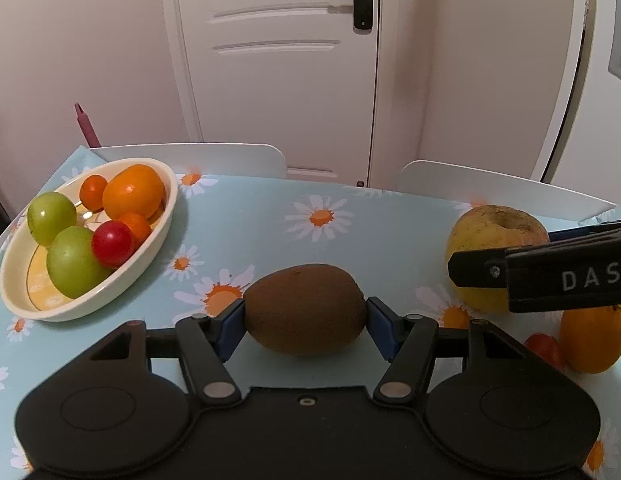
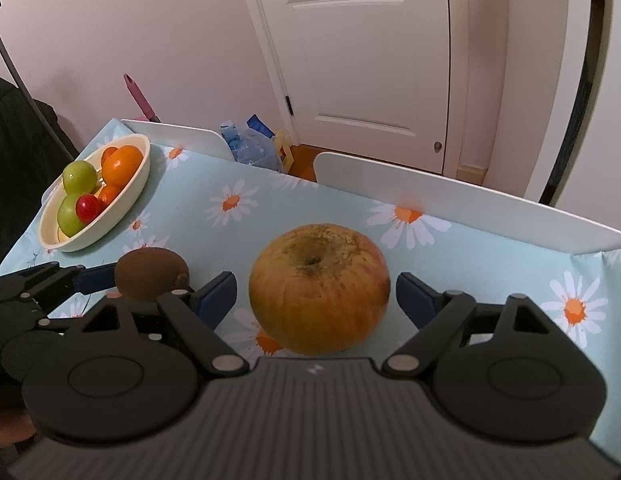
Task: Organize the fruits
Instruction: 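Grasp the brown kiwi with the left gripper while the right gripper grasps the large yellow-red apple, then carry both fruits to the bowl while the left gripper releases the kiwi inside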
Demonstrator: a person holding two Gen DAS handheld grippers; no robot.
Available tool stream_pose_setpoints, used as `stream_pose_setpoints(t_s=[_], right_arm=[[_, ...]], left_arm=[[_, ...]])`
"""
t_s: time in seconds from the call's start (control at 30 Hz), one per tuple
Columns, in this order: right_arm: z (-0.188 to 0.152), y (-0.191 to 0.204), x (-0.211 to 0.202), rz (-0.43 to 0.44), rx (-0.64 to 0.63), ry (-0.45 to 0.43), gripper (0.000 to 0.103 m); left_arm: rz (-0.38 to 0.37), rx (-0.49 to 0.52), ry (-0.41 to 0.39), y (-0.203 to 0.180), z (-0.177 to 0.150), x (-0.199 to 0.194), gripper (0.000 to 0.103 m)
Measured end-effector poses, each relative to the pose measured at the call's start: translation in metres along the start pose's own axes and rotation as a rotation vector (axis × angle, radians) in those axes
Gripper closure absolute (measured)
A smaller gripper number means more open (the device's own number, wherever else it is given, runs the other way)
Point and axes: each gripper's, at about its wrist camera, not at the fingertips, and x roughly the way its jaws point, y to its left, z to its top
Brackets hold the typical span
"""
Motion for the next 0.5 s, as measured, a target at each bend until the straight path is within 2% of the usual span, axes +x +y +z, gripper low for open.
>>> stream_pose_setpoints(t_s=[0.17, 0.5], right_arm=[[-0.002, 0.005, 0.001, -0.035, -0.026, -0.002, 0.012], [0.002, 0.021, -0.016, -0.031, -0.053, -0.046, 0.013]], left_arm=[[-0.007, -0.004, -0.008, 0.004, -0.001, -0.006, 0.035], [-0.016, -0.029, -0.039, 0.020, 0.003, -0.031, 0.036]])
